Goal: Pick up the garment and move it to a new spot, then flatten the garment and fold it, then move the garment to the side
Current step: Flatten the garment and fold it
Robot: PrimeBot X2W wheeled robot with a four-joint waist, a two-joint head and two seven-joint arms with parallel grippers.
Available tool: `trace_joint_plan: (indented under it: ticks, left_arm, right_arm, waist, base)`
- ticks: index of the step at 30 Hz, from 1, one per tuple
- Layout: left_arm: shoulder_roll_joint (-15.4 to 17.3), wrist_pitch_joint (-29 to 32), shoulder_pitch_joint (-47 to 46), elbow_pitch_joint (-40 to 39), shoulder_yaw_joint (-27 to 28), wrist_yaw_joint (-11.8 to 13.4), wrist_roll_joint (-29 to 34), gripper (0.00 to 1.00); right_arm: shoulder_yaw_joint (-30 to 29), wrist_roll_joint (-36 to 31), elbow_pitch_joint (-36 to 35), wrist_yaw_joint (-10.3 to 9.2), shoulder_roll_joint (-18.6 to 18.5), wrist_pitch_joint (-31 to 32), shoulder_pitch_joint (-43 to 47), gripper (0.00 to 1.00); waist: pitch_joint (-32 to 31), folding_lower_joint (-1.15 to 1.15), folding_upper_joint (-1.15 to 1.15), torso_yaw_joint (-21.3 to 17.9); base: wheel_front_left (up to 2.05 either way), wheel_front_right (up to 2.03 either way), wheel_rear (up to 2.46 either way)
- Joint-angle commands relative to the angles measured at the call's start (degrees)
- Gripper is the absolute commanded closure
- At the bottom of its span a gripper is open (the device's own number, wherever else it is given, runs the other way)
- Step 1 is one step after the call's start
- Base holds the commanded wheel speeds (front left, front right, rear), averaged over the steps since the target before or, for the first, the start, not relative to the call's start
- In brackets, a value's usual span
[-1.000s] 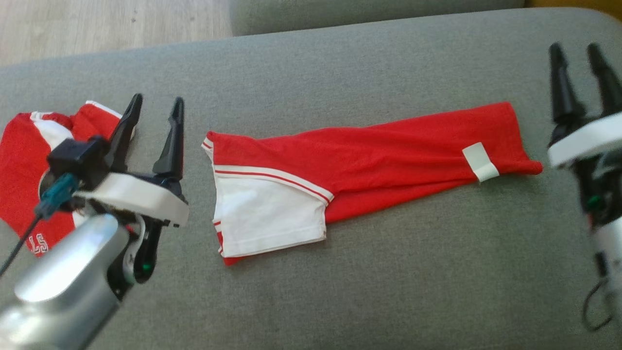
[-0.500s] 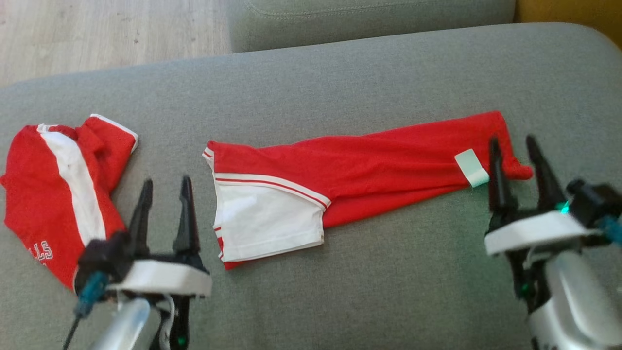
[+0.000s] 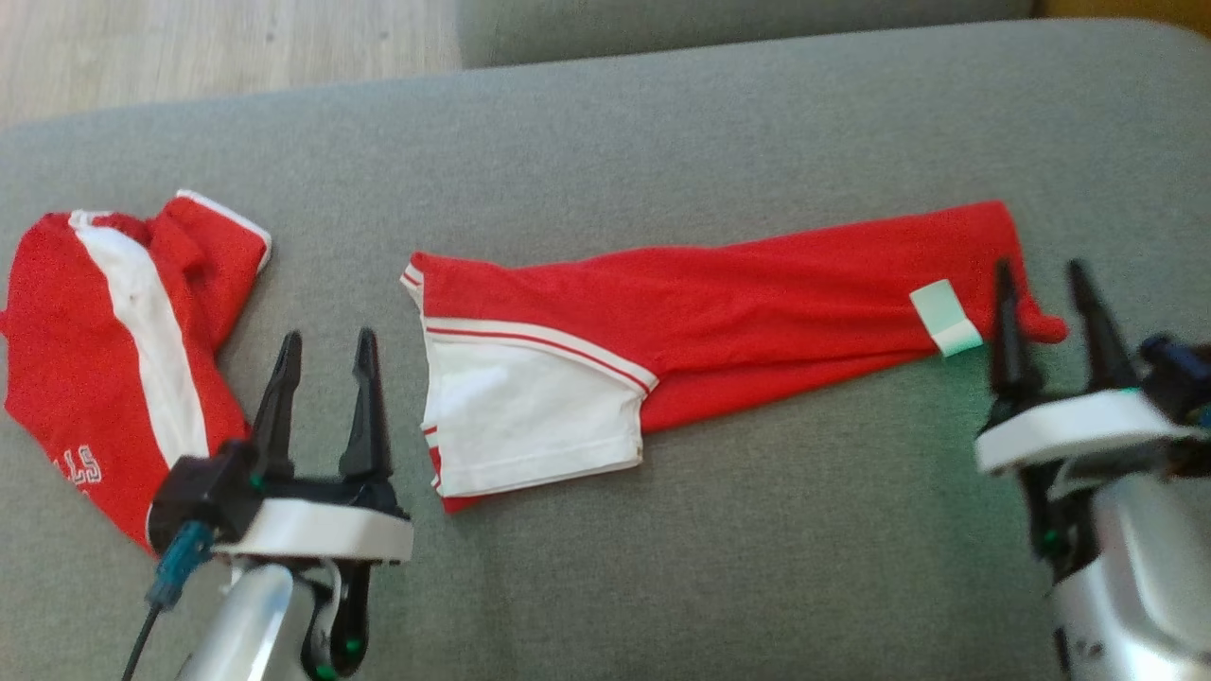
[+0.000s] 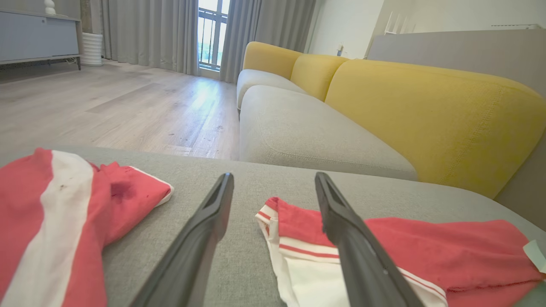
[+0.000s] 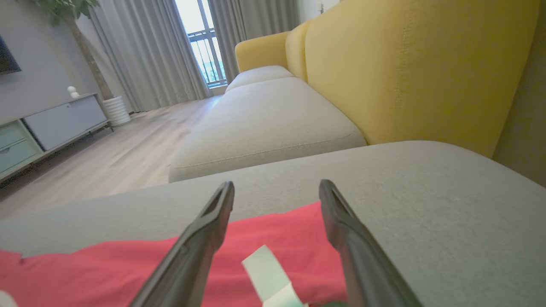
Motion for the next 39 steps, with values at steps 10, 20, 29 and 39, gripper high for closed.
trace_joint_plan:
  ticks: [10, 20, 29, 39]
  left_arm:
    - [-2.26, -0.37, -5.53, 0.83, 4.11, -3.83, 3.91, 0.0]
    - [-4.22, -0.37, -6.67, 2.66, 5.64, -6.03, 6.26, 0.0]
    - [-5.01, -0.37, -7.12, 3.35, 7.3, -7.16, 7.74, 0.0]
    - [-5.73, -0.37, -6.57, 3.98, 8.97, -8.02, 9.1, 0.0]
  right_arm:
    - [-14.86, -5.34, 9.43, 0.39, 2.67, 7.33, -11.11, 0.0]
    - [-23.62, -10.49, 20.22, 0.39, 3.94, 11.22, -16.11, 0.0]
    - [-20.23, -7.35, 27.79, 0.39, 3.97, 11.48, -18.38, 1.0]
    - [-28.38, -12.84, 25.48, 0.39, 2.37, 6.82, -18.27, 1.0]
  waist:
    - [5.31, 0.0, 0.0, 2.99]
    - [7.05, 0.0, 0.0, 3.87]
    - [7.71, 0.0, 0.0, 3.29]
    - [6.34, 0.0, 0.0, 2.31]
  base:
    - [0.0, 0.0, 0.0]
    - [0.0, 0.0, 0.0]
    - [0.0, 0.0, 0.0]
    - [0.0, 0.0, 0.0]
